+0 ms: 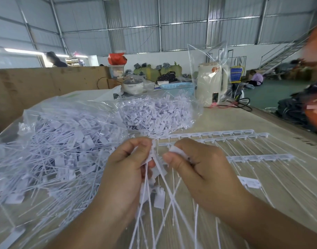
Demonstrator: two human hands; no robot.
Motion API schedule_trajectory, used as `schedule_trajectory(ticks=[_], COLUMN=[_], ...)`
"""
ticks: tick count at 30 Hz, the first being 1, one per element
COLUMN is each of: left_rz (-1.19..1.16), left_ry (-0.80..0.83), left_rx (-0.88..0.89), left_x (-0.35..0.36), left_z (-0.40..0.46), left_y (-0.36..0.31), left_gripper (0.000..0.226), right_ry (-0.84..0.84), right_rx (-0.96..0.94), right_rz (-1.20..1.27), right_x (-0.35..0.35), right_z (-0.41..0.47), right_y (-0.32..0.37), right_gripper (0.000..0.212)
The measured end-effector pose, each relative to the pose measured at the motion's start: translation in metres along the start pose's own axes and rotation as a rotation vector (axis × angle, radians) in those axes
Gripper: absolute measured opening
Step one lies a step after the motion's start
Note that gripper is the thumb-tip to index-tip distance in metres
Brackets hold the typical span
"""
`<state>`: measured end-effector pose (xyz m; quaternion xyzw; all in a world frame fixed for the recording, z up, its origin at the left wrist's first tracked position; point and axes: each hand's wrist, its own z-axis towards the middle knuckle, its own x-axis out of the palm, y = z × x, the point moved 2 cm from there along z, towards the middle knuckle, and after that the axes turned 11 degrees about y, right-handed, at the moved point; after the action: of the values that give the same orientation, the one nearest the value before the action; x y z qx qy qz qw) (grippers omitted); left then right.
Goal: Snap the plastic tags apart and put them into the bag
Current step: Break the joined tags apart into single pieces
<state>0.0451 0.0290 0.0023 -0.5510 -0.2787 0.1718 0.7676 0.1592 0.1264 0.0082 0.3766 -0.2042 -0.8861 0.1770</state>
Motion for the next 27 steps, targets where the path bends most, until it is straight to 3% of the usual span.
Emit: schedule_trajectory(ticks=[3,4,7,8,12,14,17,21,27], left_rz=[0.251,0.306,0.351,0.368,0.371,0.321,0.093,-0.101,-0.096], left_ry=[-0.003,0.033,0.163,0.187,0.212,0.177,0.163,0.251,0.314], left_rx=[0.085,0.104,0.134,0.133,0.071,0.009,-0.143,-0.261,-0.21], left_x=[-0.007,-0.006,0.002,0.004,0.004,0.003,0.004,0.008,0.015], left_z=[0.004,0.003,0.0,-0.001,-0.001,0.0,0.001,-0.003,-0.006], left_y=[-0.005,-0.004,-0.001,0.0,0.002,0.004,0.006,0.004,0.007], left_gripper=[0.013,0.013,0.008,0.017,0.026,0.023,0.034,0.034,0.034], right_ry=[0.047,0.094,0.264,0.3,0.347,0.34,0.294,0.198,0.164], right_rx=[0.024,0.039,0.037,0.038,0.088,0.09,0.063,0.062,0.07], right_rz=[0.07,0.073,0.083,0.088,0.095,0.051,0.037,0.067,0.038], right_x=[-0.003,-0.001,0.006,0.007,0.006,0.006,0.004,0.001,0.002], right_z=[-0.001,-0.001,-0.001,-0.001,-0.001,0.0,0.001,0.001,0.001], right_y=[-0.006,-0.007,-0.01,-0.01,-0.012,-0.012,-0.01,-0.007,-0.005], right_gripper=[0.02,0.027,0.041,0.041,0.048,0.049,0.029,0.014,0.021])
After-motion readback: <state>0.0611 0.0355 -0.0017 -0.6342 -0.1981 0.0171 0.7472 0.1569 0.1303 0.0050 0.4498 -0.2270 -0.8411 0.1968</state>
